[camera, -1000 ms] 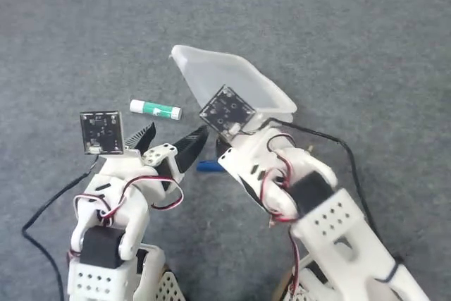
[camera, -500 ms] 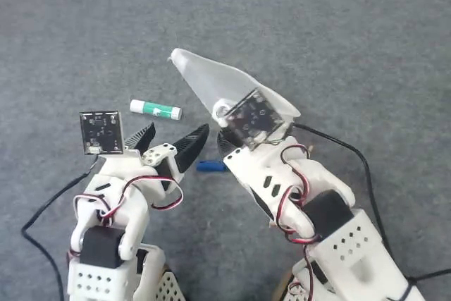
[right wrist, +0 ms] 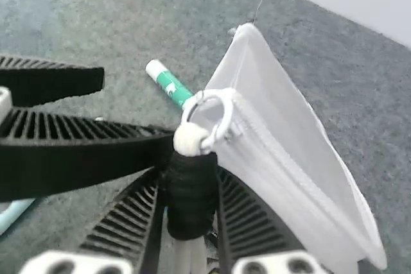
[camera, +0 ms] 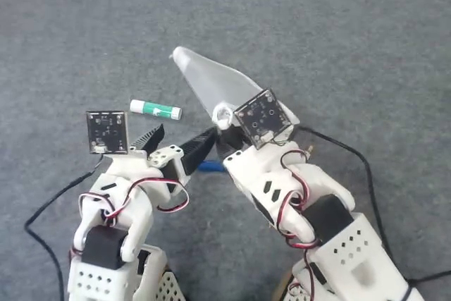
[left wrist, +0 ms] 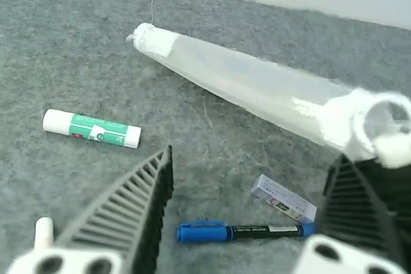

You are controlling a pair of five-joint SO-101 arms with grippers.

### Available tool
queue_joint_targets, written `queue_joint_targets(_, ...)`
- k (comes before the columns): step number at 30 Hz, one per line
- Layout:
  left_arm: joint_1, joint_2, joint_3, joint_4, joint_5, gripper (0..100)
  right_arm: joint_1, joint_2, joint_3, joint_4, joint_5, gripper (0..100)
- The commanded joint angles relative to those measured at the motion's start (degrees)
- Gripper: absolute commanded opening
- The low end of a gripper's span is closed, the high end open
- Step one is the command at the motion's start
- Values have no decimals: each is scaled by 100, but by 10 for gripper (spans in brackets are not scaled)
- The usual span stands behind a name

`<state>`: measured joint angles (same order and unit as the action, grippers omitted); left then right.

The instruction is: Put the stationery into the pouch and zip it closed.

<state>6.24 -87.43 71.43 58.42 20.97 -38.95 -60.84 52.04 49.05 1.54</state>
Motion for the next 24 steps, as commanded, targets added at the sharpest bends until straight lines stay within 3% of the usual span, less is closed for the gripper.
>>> queue_joint_targets(1,26,-97,-321,18,193,356,-31,-171,-35,-57,185,6)
queue_joint_targets(17,79,-97,-365,88,202,357,-66,-171,0,-4,220,6)
queue_joint_targets(24,79,-88,-242,35,237,357,-435,-171,62,180,396,6)
